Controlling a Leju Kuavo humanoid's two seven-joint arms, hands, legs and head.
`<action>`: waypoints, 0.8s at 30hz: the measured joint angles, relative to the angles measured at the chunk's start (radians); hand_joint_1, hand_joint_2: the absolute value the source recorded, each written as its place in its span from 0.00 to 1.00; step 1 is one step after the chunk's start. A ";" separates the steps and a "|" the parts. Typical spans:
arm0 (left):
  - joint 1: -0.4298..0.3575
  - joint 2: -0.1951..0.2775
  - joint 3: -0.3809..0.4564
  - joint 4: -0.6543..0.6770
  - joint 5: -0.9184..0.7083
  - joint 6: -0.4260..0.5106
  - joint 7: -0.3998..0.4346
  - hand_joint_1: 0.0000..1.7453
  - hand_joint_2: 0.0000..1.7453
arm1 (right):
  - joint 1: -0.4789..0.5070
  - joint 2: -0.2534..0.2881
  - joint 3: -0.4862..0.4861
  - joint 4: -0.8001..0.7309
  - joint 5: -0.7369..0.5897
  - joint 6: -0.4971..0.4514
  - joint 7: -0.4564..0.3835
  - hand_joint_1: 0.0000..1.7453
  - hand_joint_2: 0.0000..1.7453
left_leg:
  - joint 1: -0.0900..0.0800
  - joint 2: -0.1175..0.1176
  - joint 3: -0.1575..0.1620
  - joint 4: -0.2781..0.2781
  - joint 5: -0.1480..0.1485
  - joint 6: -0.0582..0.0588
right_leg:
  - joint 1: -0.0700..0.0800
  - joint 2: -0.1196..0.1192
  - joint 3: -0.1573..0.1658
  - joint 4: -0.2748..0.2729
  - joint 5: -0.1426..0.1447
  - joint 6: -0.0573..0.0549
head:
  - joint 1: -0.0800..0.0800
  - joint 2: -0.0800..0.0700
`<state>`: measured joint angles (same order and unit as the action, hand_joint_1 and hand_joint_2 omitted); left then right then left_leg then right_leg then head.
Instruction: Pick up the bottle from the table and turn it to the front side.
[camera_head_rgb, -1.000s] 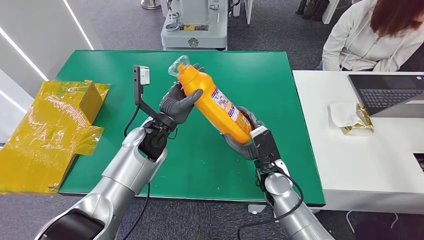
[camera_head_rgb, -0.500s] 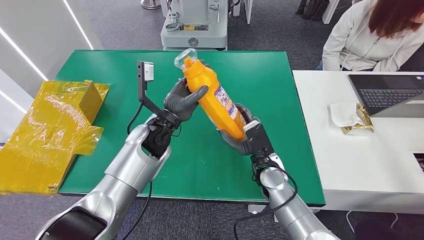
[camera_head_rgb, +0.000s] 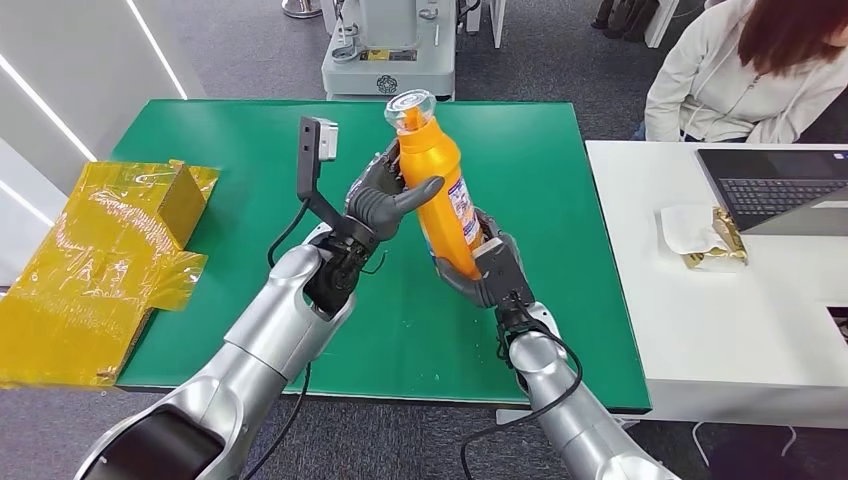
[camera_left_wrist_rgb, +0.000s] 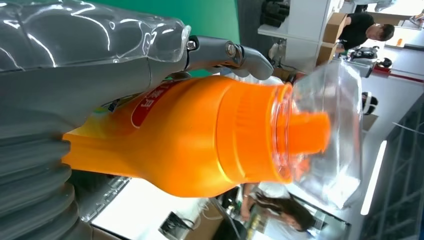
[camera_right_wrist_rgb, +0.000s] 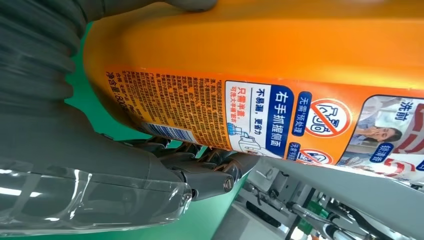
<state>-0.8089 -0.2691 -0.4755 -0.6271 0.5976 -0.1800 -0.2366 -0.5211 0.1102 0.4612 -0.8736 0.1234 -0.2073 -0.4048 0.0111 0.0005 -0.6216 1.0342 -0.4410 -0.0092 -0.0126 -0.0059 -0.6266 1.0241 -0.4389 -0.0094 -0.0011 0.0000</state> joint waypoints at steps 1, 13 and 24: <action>-0.001 -0.001 -0.006 0.004 -0.010 0.005 -0.005 0.00 1.00 | -0.001 0.000 -0.001 0.005 0.001 0.000 0.000 1.00 1.00 | 0.000 0.000 0.000 0.000 0.000 0.000 | 0.000 0.000 0.000 0.000 0.000 0.000 | 0.000 0.000; -0.022 -0.016 -0.066 0.052 -0.220 0.108 -0.087 0.00 1.00 | -0.020 0.006 -0.008 0.064 0.012 0.005 -0.027 1.00 1.00 | 0.000 0.000 0.000 0.000 0.000 0.000 | 0.000 0.000 0.000 0.000 0.000 0.000 | 0.000 0.000; -0.045 -0.007 -0.084 0.116 -0.300 0.121 -0.085 0.82 1.00 | -0.043 0.020 -0.008 0.130 -0.005 0.016 -0.036 1.00 1.00 | 0.000 0.000 0.000 0.000 0.000 0.000 | 0.000 0.000 0.000 0.000 0.000 0.000 | 0.000 0.000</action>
<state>-0.8538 -0.2763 -0.5595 -0.5110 0.2976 -0.0587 -0.3219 -0.5642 0.1302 0.4532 -0.7433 0.1185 -0.1918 -0.4413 0.0112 0.0005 -0.6217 1.0341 -0.4410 -0.0092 -0.0126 -0.0059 -0.6266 1.0242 -0.4389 -0.0094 -0.0012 0.0000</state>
